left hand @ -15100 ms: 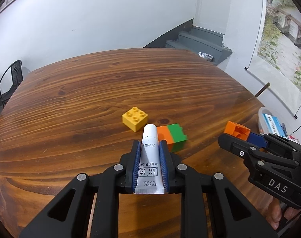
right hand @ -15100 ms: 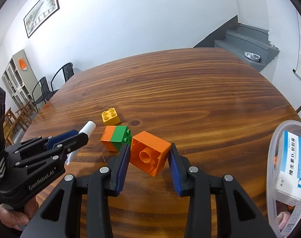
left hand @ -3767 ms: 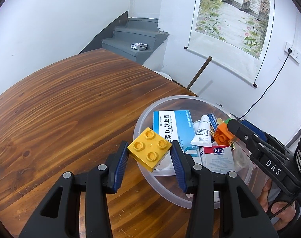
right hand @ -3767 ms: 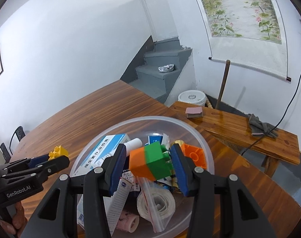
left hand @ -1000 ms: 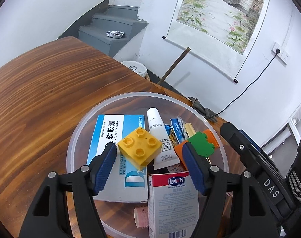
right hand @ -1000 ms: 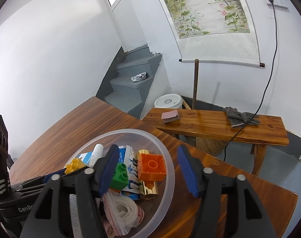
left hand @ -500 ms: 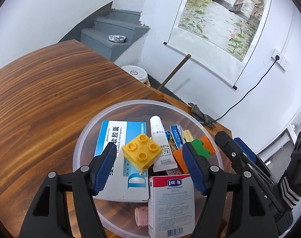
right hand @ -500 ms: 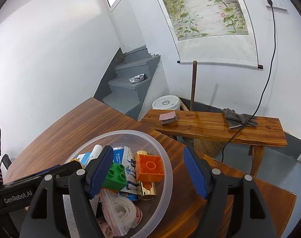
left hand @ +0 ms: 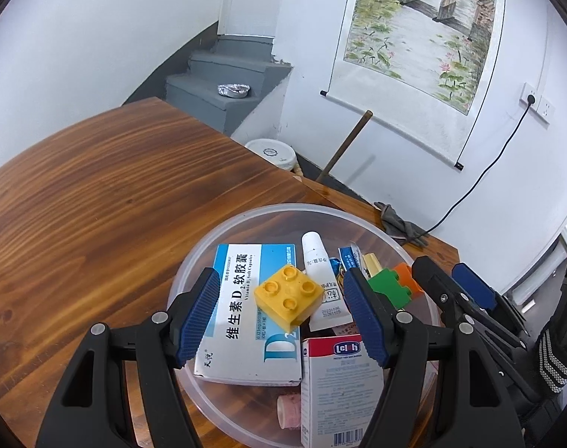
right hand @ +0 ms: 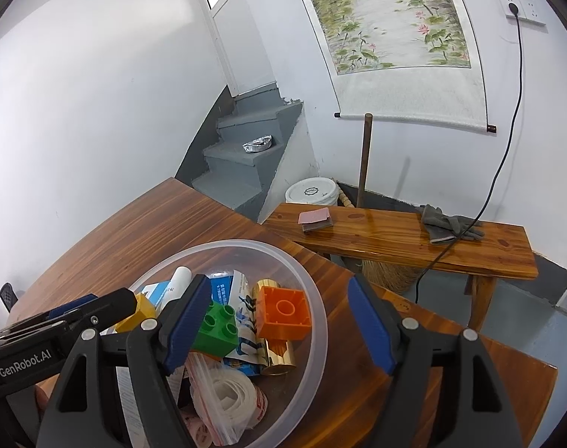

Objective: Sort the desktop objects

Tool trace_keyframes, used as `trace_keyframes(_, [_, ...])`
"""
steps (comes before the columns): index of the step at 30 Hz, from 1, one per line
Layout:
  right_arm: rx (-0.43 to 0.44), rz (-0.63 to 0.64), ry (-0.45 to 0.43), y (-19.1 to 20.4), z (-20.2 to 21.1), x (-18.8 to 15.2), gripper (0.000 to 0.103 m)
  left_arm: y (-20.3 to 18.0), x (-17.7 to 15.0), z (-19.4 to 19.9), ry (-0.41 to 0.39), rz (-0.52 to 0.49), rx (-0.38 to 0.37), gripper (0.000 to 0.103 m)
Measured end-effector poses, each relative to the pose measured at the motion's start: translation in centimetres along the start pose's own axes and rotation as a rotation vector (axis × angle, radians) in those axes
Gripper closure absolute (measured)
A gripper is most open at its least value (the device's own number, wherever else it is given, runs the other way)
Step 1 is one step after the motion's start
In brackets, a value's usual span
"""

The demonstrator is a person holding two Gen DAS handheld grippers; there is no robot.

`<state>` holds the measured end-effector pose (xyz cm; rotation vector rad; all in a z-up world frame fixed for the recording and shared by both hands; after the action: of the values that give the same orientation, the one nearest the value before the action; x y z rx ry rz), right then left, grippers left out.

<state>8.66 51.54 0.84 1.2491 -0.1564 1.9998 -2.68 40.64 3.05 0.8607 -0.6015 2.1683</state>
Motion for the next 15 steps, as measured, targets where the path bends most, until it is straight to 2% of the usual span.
trace_keyframes(6, [-0.010,0.004,-0.006,0.0,0.0,0.1,0.023,0.3,0.2,1.1,-0.028,-0.019,0.022,0.031])
trace_keyframes(15, [-0.037,0.012,-0.038,0.0,0.3,0.4,0.019,1.6,0.5,4.7,-0.105,0.023,0.041,0.031])
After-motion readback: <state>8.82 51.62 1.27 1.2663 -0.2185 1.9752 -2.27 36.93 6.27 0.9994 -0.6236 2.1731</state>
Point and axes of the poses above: each gripper's, at about its wrist camera, not at the fingertips, and z roughly against the way its jaws point, y to its left, x to its top, the point moved 6 cm from there along -z, roughly the way its jaws point
